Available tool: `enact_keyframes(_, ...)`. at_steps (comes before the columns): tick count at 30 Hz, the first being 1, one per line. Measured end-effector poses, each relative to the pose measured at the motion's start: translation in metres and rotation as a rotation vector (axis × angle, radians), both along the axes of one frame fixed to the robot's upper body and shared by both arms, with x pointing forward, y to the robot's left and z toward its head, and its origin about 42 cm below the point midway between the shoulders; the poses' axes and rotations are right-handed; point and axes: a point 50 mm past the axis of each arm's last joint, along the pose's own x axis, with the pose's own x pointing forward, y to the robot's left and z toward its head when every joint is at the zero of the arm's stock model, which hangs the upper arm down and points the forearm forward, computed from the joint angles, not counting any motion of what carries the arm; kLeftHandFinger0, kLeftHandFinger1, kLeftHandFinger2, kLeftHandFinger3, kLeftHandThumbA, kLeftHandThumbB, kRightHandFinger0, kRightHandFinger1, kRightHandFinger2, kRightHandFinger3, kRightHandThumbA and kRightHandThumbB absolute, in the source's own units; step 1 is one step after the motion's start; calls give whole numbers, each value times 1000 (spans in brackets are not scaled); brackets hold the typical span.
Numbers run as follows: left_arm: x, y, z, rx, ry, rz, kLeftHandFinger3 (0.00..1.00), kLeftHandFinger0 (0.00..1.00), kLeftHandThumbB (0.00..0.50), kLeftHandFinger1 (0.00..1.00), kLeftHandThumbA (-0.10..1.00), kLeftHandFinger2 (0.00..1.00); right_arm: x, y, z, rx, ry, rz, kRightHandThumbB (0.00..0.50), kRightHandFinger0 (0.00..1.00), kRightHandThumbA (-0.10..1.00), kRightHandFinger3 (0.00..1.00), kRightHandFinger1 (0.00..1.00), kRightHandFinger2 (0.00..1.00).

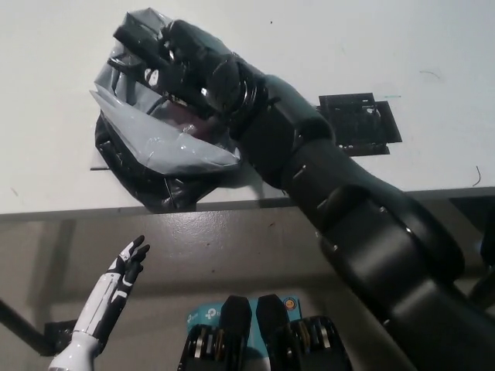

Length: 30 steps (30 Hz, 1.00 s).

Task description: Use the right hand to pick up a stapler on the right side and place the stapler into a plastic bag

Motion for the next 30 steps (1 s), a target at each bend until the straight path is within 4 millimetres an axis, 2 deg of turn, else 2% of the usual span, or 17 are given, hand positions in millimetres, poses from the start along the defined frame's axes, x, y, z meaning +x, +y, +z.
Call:
enact_keyframes(1, 0, 0, 0, 0, -1, 0, 1000, 1000, 326, 1000, 1000, 1000, 0, 0, -3, -7, -2, 0, 308, 908, 555, 1000, 1000, 1000)
enact_keyframes(2, 0, 0, 0, 0, -1, -1, 1000, 1000, 326, 1000, 1000, 1000, -1, 0, -4, -12, -2, 1, 322, 981, 596, 1000, 1000, 1000)
enact_keyframes(3, 0, 0, 1, 0, -4, -2, 1000, 1000, 323, 1000, 1000, 1000, -2, 1, -9, -41, 3, 6, 356, 1000, 634, 1000, 1000, 1000)
enact_keyframes(6, 1, -1, 2, 2, -9, -3, 1000, 1000, 336, 1000, 1000, 1000, -4, 3, -18, -75, 42, 26, 459, 1000, 758, 1000, 1000, 1000)
enact_keyframes(10, 1, -1, 3, 6, -11, -5, 1000, 1000, 334, 1000, 1000, 1000, -6, 4, -23, -111, 86, 60, 450, 1000, 824, 1000, 1000, 1000)
enact_keyframes(11, 1, -1, 4, 7, -14, -6, 1000, 1000, 315, 1000, 1000, 1000, -6, 4, -23, -122, 92, 68, 457, 1000, 872, 1000, 1000, 1000)
enact_keyframes(16, 2, -1, 6, 8, -19, -8, 1000, 1000, 317, 1000, 1000, 1000, -7, 5, -24, -158, 100, 92, 462, 1000, 947, 1000, 1000, 1000)
enact_keyframes(19, 2, -2, 6, 9, -19, -8, 1000, 1000, 338, 1000, 1000, 1000, -7, 7, -20, -147, 94, 108, 498, 1000, 970, 1000, 1000, 1000)
enact_keyframes(20, 2, -2, 6, 9, -19, -8, 1000, 1000, 330, 1000, 1000, 1000, -7, 7, -18, -141, 91, 111, 500, 1000, 997, 1000, 1000, 1000)
enact_keyframes(24, 2, -2, 6, 9, -17, -11, 1000, 1000, 315, 1000, 1000, 1000, -5, 11, 9, -64, 31, 147, 500, 1000, 1000, 1000, 1000, 1000)
enact_keyframes(25, 2, -2, 6, 9, -16, -13, 1000, 1000, 315, 1000, 1000, 1000, -4, 11, 27, -20, -11, 163, 500, 1000, 1000, 1000, 1000, 1000)
enact_keyframes(26, 2, -2, 6, 9, -16, -13, 1000, 1000, 313, 1000, 1000, 1000, -4, 11, 27, -20, -11, 163, 490, 1000, 1000, 1000, 1000, 1000)
enact_keyframes(27, 2, -2, 5, 9, -15, -15, 1000, 1000, 318, 1000, 1000, 1000, -4, 9, 57, 48, -79, 186, 485, 1000, 1000, 1000, 1000, 1000)
enact_keyframes(30, 2, -2, 5, 8, -13, -15, 1000, 1000, 319, 1000, 1000, 1000, -6, 2, 89, 117, -161, 207, 474, 1000, 1000, 1000, 1000, 1000)
